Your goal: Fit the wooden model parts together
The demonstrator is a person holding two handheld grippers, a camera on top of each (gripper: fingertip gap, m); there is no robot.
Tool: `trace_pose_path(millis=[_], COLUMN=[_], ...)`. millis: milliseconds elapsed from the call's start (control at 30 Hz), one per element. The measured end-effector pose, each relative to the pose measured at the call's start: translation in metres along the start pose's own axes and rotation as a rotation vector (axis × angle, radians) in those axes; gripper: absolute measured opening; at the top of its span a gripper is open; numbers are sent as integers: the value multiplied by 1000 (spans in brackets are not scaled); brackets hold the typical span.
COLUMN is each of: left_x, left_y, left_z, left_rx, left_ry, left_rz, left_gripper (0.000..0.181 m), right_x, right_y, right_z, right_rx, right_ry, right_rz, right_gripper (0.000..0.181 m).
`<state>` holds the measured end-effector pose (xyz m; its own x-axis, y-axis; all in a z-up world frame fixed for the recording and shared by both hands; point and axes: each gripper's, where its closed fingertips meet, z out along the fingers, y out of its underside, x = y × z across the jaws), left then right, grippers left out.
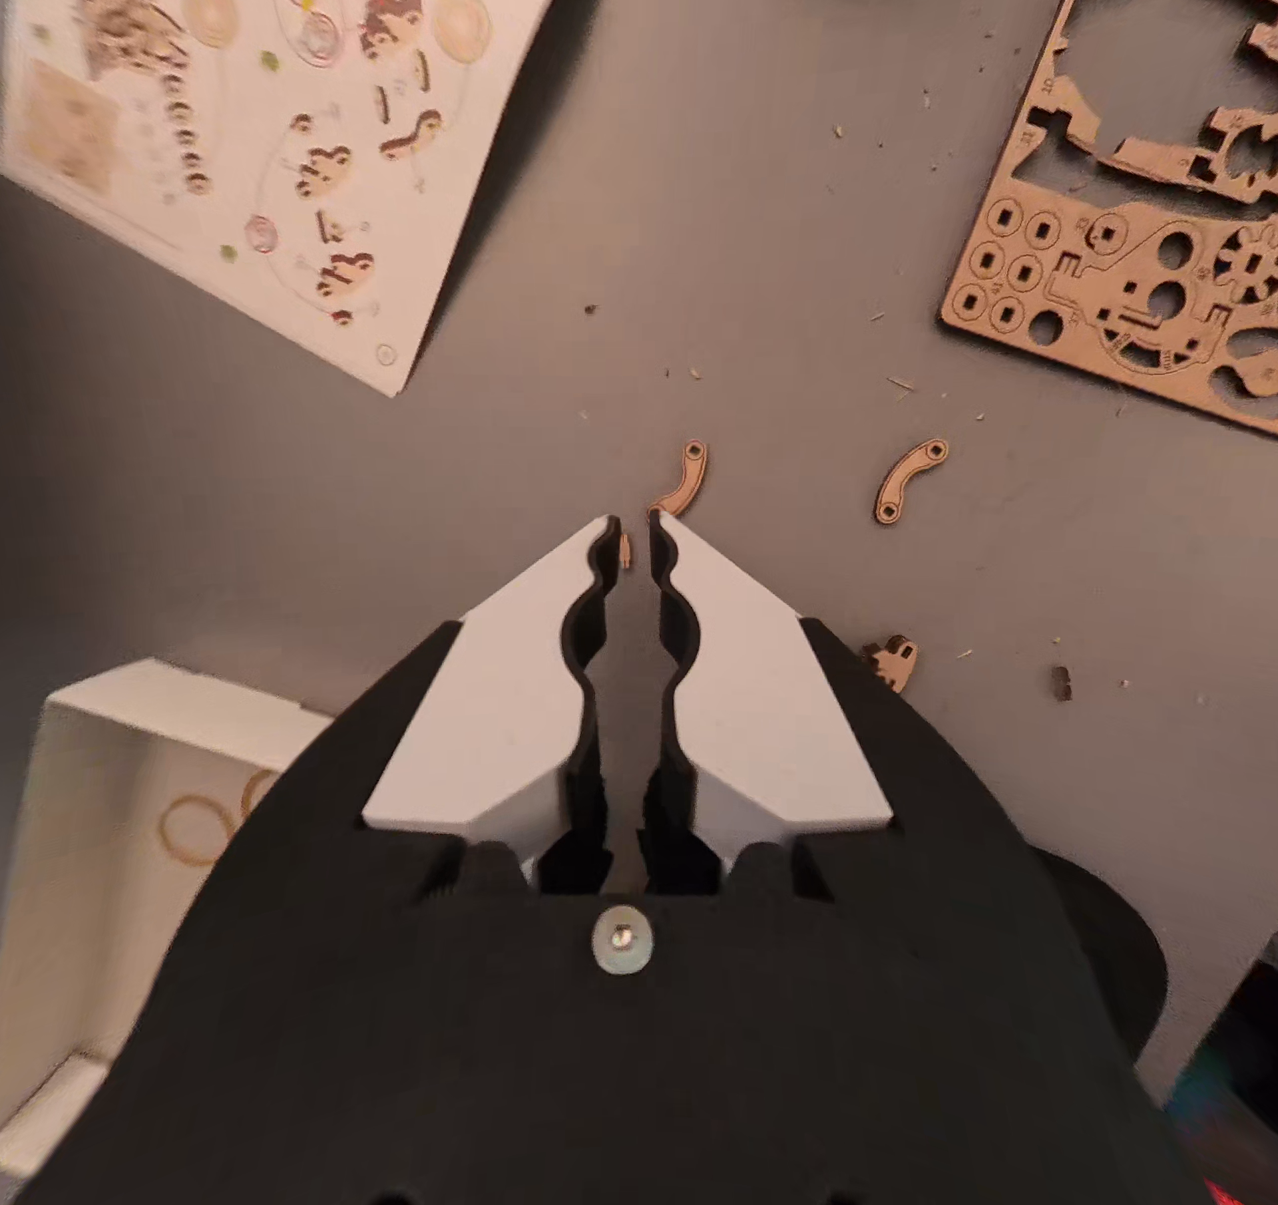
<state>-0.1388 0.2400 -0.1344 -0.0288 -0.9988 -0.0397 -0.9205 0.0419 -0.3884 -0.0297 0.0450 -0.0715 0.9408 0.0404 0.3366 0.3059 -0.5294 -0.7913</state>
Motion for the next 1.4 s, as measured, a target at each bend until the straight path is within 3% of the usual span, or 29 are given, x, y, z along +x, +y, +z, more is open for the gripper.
trace_pose_path(millis=[33, 333, 800, 933, 1400], left_x=[0, -6, -5, -7, -2], left_y=[1, 21, 16, 24, 22], left_z=[3, 13, 11, 17, 19], left_rx=[-17, -135, -83, -131, -102], left_ry=[35, 71, 188, 162, 167], left_rz=[-1, 3, -74, -42, -8], left_gripper=[6, 9, 4, 4, 0], right_x=[0, -1, -10, -10, -14], right_y=[0, 3, 5, 5, 7], right_z=[0, 6, 10, 9, 10], right_rx=[1, 7, 3, 5, 2], right_ry=[-4, -35, -61, -60, -82], right_rz=[2, 20, 16, 17, 21], right_gripper=[1, 1, 1, 1, 1])
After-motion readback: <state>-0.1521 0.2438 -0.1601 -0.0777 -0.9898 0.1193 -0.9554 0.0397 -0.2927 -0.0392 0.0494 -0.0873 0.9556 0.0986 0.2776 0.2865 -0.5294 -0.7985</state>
